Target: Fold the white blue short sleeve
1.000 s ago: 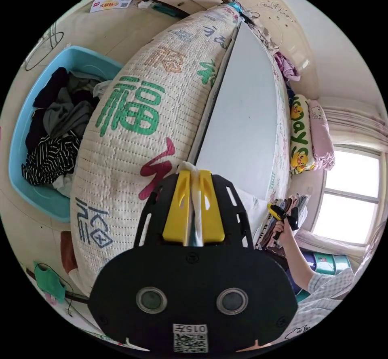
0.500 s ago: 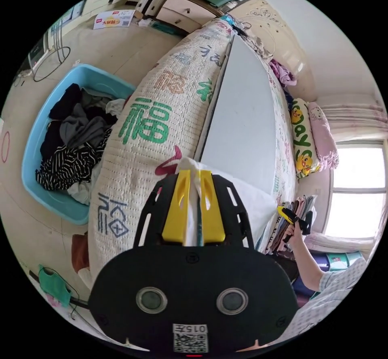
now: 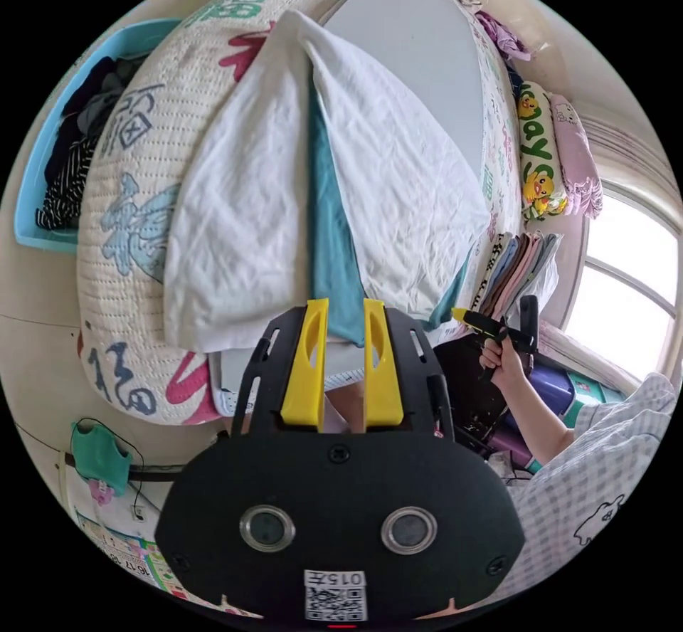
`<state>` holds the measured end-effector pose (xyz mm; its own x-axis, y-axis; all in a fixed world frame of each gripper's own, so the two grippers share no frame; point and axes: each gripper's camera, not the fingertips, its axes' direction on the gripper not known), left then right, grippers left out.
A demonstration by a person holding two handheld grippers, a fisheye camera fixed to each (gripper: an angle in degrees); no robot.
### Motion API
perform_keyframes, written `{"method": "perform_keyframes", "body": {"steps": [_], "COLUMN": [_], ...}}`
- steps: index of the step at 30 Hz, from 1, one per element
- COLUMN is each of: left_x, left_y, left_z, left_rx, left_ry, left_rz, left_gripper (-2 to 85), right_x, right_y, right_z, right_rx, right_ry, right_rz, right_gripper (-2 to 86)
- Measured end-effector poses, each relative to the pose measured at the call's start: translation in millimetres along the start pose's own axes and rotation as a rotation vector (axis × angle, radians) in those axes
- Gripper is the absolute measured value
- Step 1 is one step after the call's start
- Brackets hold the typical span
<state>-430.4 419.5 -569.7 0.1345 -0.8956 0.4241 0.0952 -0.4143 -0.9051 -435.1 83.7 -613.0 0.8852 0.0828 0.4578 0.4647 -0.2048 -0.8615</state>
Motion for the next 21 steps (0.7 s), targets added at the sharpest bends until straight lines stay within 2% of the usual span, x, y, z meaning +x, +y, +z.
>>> {"method": "perform_keyframes", "body": {"steps": [5,8,13,17,21], "left_x": [10,12,14,13,24], "left_y": [-3,-2,-2,-1,-3], "left_z": [30,29,34,57,76], "left_rx": [-0.073,-0.037,-0.032,-0.056,-0.033], "left_ry": [-0.015,-0.026,-0.037,0.015,0.006], "left_rz": [0.033,0.036,0.029,-0.036,-0.047], "left_gripper": [1.6,-0.3,0.3,6.5,4.0], "right_x": [-12,-15,-12,-10,-16], "right_y": [-2,1,13,19,26], "right_z": [11,14,12,17,26], "right_rx": [-0.065,-0.072,-0.035,-0.042,-0.048], "right_ry": [-0.014,0.039,0.011,-0.037,-0.053], "right_rz": [-0.036,-0.017,0.001,0.012,0.009], "right_gripper": [5.2,1.3,1.9,5.3,1.9]}}
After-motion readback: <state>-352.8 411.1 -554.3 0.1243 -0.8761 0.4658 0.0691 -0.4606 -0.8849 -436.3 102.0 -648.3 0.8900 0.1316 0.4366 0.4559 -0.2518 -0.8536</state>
